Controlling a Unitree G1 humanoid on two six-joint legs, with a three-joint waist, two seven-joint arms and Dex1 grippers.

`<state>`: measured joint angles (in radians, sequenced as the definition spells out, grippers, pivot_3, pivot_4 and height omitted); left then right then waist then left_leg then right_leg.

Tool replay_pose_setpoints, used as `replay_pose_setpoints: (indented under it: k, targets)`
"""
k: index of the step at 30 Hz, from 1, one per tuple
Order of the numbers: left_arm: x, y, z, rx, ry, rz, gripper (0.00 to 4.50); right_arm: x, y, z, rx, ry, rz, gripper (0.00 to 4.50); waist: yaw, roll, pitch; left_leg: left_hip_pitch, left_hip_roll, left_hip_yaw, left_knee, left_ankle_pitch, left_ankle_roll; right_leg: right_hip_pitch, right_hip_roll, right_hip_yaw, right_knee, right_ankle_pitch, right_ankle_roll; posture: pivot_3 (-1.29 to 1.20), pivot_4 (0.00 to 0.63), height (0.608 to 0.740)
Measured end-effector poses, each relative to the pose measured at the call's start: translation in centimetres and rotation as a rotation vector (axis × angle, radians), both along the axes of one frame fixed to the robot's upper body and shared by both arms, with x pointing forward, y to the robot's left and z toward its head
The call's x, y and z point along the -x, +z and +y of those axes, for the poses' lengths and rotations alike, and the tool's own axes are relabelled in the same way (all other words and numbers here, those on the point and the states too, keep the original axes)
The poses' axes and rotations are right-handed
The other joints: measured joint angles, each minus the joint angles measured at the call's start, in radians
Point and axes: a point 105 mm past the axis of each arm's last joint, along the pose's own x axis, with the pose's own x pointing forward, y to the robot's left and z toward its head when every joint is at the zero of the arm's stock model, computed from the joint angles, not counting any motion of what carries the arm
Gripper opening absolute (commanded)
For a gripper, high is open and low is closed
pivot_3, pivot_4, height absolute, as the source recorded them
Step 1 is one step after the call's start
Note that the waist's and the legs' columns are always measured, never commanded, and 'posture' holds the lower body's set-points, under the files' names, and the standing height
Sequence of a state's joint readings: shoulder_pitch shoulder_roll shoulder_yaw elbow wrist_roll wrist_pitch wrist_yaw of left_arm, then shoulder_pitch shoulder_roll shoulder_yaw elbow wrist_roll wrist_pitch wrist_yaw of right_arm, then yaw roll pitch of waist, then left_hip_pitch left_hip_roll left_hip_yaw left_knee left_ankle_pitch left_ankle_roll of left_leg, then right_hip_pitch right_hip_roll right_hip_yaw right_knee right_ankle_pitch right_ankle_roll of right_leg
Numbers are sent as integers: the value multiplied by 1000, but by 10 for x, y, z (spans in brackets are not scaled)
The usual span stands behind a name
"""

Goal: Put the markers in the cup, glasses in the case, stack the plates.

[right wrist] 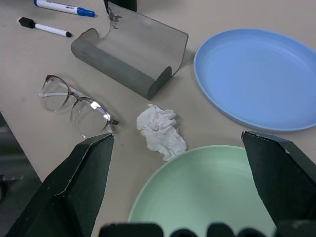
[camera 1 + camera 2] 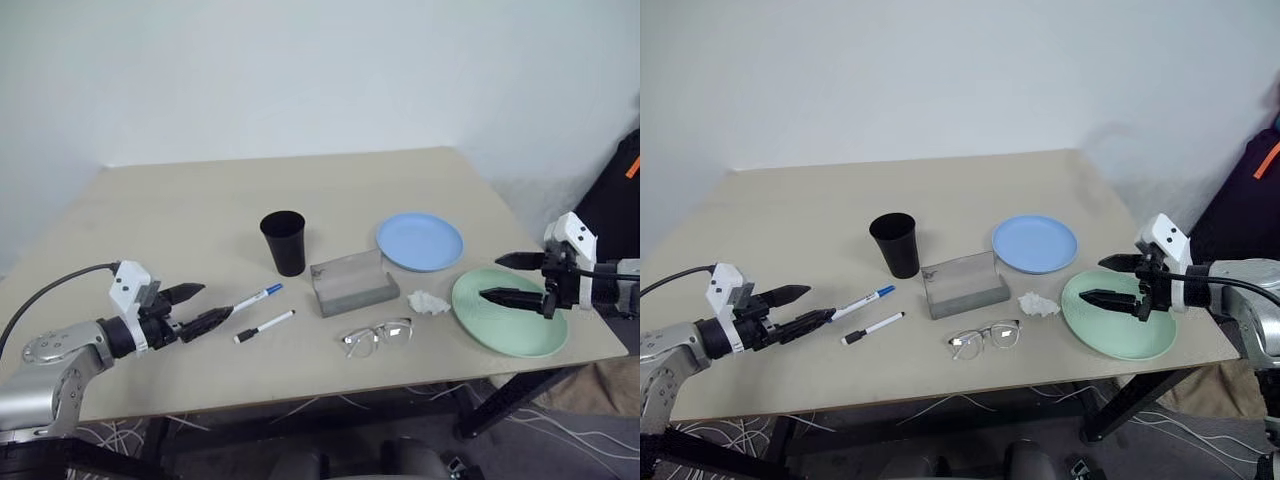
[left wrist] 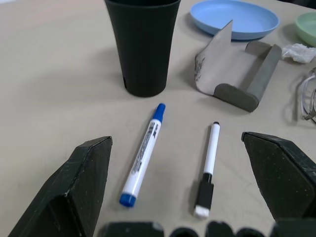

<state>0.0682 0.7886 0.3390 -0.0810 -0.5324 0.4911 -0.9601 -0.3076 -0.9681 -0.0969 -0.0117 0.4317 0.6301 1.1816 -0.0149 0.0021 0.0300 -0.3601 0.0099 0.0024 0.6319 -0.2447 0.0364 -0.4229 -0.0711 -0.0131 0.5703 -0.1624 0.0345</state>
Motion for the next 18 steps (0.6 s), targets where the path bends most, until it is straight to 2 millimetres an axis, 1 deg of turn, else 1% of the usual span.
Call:
replay_pose_setpoints:
  k: [4,9,18]
  targets:
    - [-2,1,0,2,2,-3,4464,-2,4,3,-16,7,-7,4500,8,0,0,1,1,9,0,0,0,-1,0,-1,-1,0,0,0,0,732]
    - [-11,9,1,10,0,-33,4464,0,3,4,-22,8,1,4500,16,0,0,1,3,14,0,0,0,-3,0,-1,-2,0,0,0,0,732]
    - [-11,10,0,10,-13,-35,4464,4,-5,-9,-26,-57,19,4500,19,0,0,1,5,16,0,-1,-1,-4,0,-1,-2,0,0,0,0,732]
